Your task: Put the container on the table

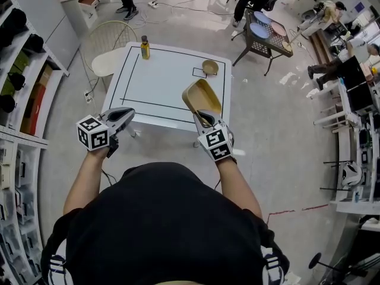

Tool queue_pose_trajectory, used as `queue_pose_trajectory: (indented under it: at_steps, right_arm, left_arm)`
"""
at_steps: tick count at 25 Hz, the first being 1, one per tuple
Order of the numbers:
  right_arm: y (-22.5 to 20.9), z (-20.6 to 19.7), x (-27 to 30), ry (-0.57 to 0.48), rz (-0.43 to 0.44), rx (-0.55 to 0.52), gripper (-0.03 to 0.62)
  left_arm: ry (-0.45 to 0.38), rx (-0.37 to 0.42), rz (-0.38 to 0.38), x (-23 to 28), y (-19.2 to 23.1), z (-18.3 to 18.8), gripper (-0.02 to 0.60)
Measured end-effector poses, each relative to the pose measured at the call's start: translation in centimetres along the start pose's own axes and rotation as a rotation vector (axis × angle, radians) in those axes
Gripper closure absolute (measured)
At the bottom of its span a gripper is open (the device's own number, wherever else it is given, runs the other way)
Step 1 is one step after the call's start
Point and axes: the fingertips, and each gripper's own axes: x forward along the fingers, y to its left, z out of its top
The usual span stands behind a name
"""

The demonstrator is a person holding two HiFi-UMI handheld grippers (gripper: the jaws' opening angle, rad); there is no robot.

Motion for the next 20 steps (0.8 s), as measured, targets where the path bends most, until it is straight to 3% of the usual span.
queue_pose_trajectory:
  at_steps: [13,20]
  right_arm:
    - [-0.9,-0.9,0.2,0.018,0.011,0.007,0.574]
    - [-1.0,-0.7,1.6,0.030,0.010,0.015,0.574]
  left_arm:
    - [0.014,0.004,-0.017,1.3,-1.4,-0.2,0.574]
    - [0.039,-0.007,-0.016,1.1,0.3,-0.6,0.574]
